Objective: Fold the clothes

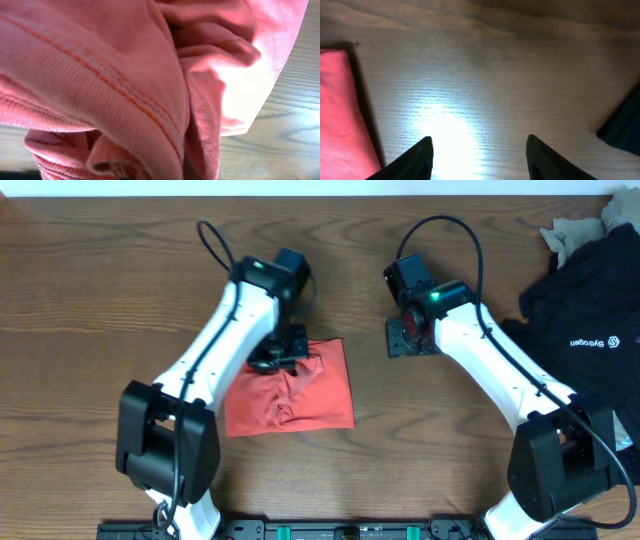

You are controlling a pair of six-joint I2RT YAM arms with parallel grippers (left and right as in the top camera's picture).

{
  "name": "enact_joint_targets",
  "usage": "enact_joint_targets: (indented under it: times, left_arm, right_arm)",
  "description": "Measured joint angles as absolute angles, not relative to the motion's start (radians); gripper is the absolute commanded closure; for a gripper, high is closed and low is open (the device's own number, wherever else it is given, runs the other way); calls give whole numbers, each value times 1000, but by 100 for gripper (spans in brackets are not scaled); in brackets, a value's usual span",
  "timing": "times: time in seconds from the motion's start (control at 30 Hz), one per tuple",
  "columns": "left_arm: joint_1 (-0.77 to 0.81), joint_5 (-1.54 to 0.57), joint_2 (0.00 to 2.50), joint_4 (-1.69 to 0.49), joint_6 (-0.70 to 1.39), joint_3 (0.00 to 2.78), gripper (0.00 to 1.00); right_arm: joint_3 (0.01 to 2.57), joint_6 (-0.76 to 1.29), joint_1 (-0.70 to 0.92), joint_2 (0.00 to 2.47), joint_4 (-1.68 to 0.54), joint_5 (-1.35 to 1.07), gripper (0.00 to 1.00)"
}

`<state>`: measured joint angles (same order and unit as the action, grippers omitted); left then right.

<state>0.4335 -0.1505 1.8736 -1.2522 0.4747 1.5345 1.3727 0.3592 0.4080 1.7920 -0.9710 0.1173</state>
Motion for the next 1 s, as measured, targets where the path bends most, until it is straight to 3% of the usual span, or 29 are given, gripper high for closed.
enact_joint_targets:
  times: [0.1,0.17,0.3,0.47,0.83,1.0]
  left_arm:
    - [488,-150,1874,-1182,508,1490,43]
    - [521,-160,1874,-1126,522,1471,37]
    - [584,-196,1874,-1024,498,1454,35]
    - [554,-207,1861,-1069,424,1464,35]
    - [94,-171,1562,-1100,381,1498,35]
    - [-53,-170,1563,-1102,385,1500,35]
  right_arm:
    - [1372,359,399,1792,-982,117,41]
    - [1372,359,396,1792,-982,117,41]
    - [1372,359,396,1792,-983,102,40]
    - [1372,324,396,1792,-969,41,39]
    - [1372,43,433,1792,-770,-457,42]
    - [1372,12,546,1792,-678,-587,24]
